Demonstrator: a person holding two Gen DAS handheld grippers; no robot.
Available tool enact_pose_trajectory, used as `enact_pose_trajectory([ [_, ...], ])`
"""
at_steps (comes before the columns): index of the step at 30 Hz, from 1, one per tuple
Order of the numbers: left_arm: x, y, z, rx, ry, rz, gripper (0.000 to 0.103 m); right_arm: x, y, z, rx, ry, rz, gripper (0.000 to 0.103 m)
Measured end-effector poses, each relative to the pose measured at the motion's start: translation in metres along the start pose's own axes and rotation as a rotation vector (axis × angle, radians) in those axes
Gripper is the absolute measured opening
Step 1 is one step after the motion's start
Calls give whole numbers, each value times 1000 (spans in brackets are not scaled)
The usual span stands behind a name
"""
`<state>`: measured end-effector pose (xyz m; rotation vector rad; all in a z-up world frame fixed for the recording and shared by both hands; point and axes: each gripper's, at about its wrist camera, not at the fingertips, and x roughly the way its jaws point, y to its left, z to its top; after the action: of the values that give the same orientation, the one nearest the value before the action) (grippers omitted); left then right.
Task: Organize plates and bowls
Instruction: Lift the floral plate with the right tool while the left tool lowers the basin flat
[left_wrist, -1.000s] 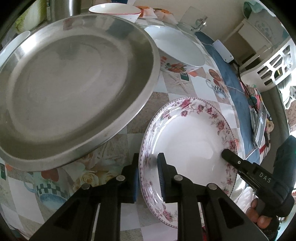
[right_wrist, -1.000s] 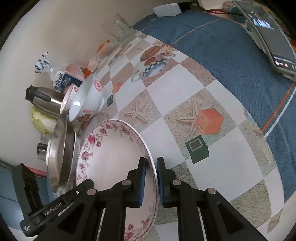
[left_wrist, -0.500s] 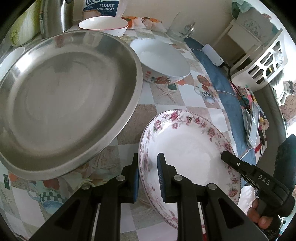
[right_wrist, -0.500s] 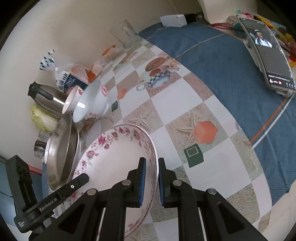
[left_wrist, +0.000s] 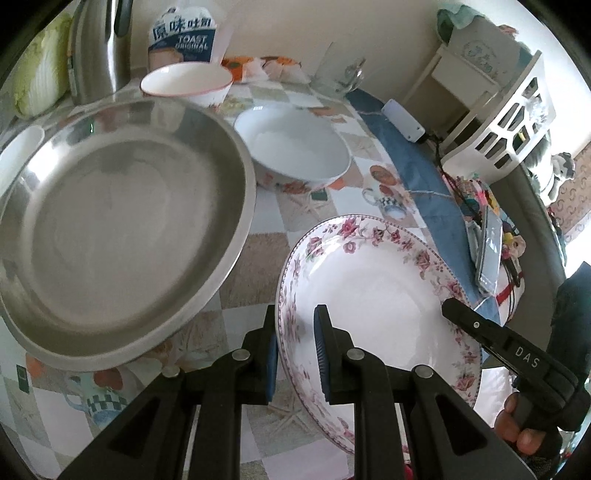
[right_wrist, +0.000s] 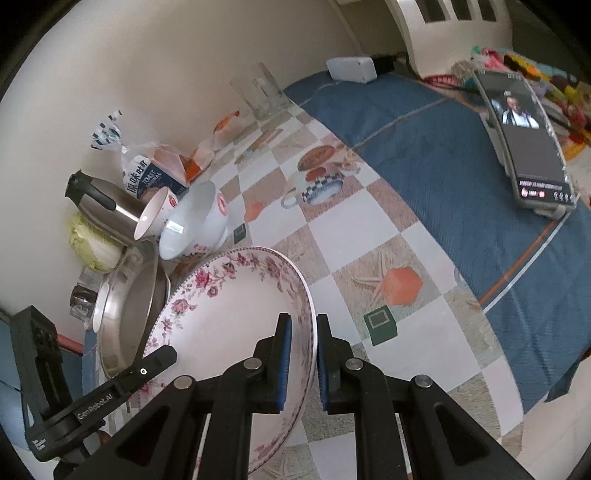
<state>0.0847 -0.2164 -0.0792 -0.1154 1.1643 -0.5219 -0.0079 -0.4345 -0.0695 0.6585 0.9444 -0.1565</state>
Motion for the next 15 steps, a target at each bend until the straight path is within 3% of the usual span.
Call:
enact_pose_trajectory([
  [7,-17,4,7,-20,-38,-59,19,-14,10,4,-17,-45,7,14],
  [15,-37,2,14,22,-112,-57,19,-28,31,14,-42,-90,7,14],
])
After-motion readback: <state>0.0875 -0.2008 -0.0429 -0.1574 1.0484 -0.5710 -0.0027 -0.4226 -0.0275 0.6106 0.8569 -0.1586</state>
